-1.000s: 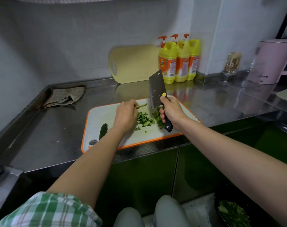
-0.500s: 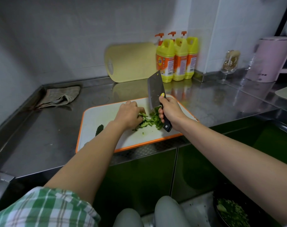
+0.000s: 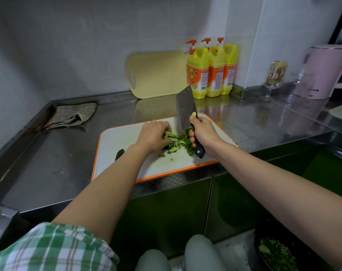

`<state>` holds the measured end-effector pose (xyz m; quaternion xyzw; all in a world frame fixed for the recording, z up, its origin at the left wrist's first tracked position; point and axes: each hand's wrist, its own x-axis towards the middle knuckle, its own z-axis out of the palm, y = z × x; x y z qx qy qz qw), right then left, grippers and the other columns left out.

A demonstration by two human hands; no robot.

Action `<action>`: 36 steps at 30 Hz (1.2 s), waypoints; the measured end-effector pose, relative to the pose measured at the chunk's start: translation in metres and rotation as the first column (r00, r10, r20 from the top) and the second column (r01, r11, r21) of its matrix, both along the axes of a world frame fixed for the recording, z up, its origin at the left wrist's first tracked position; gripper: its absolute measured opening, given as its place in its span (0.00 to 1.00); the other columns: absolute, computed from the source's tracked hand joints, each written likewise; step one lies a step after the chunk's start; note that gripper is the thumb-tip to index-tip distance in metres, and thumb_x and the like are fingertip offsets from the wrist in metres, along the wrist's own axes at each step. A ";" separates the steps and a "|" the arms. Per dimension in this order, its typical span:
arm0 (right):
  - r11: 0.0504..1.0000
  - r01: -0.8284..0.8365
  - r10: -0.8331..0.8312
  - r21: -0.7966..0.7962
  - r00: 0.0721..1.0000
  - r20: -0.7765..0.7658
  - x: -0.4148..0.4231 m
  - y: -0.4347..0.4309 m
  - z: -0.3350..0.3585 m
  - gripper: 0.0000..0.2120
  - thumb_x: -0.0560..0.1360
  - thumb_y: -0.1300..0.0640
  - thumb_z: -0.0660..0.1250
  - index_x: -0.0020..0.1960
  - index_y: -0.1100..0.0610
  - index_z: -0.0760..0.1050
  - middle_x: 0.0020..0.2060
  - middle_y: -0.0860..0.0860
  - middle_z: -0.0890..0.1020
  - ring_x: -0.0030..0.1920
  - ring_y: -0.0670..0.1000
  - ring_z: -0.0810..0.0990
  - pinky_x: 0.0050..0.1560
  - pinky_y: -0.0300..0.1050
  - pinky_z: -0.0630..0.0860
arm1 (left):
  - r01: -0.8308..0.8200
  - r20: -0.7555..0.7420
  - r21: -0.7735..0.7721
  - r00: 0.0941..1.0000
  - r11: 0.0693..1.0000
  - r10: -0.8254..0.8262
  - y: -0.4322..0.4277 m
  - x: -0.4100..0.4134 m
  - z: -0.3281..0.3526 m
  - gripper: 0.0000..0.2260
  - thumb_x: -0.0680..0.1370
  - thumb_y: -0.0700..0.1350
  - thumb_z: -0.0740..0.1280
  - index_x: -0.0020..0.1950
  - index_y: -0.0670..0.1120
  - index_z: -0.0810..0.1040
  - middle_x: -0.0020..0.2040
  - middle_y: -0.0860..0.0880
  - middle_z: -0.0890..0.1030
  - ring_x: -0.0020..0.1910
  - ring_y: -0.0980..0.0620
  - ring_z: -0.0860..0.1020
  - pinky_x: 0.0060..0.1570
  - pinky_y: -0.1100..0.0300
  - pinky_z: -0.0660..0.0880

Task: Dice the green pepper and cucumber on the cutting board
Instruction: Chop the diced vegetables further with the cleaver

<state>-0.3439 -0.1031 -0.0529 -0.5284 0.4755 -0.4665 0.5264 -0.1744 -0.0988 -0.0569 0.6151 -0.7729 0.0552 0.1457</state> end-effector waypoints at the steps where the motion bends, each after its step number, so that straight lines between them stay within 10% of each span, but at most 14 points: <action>1: 1.000 -0.002 0.002 0.000 1.000 0.000 0.000 0.000 0.000 0.10 0.84 0.51 0.54 0.51 0.57 0.67 0.28 0.51 0.69 0.22 0.47 0.67 0.21 0.39 0.64 | 0.004 0.009 0.003 1.000 1.000 -0.004 0.000 0.000 0.000 0.12 0.76 0.48 0.66 0.58 0.50 0.77 0.55 0.46 0.78 0.56 0.44 0.72 0.53 0.52 0.65; 20: 1.000 -0.011 0.010 -0.024 1.000 -0.011 0.001 0.009 0.006 0.11 0.84 0.52 0.54 0.45 0.55 0.67 0.28 0.51 0.69 0.22 0.48 0.67 0.22 0.39 0.64 | -0.198 -0.126 -0.019 0.973 0.980 0.194 0.005 0.005 -0.001 0.14 0.83 0.48 0.53 0.56 0.40 0.73 0.54 0.39 0.77 0.54 0.39 0.73 0.49 0.50 0.66; 28: 0.984 -0.163 0.171 0.075 0.979 -0.114 0.010 0.030 0.017 0.09 0.84 0.52 0.54 0.50 0.57 0.67 0.28 0.54 0.72 0.20 0.48 0.69 0.21 0.35 0.65 | -0.376 -0.569 0.095 0.739 0.922 0.360 0.015 0.022 0.005 0.13 0.84 0.45 0.56 0.59 0.37 0.72 0.55 0.36 0.79 0.54 0.36 0.75 0.48 0.49 0.70; 36: 0.939 -0.335 0.343 0.084 0.883 -0.321 0.045 0.067 0.009 0.09 0.83 0.58 0.54 0.46 0.59 0.69 0.27 0.54 0.71 0.21 0.50 0.67 0.21 0.36 0.63 | -0.485 -0.623 0.187 0.614 0.854 0.485 0.038 0.036 0.005 0.14 0.84 0.45 0.55 0.63 0.35 0.69 0.61 0.34 0.76 0.60 0.34 0.73 0.56 0.47 0.69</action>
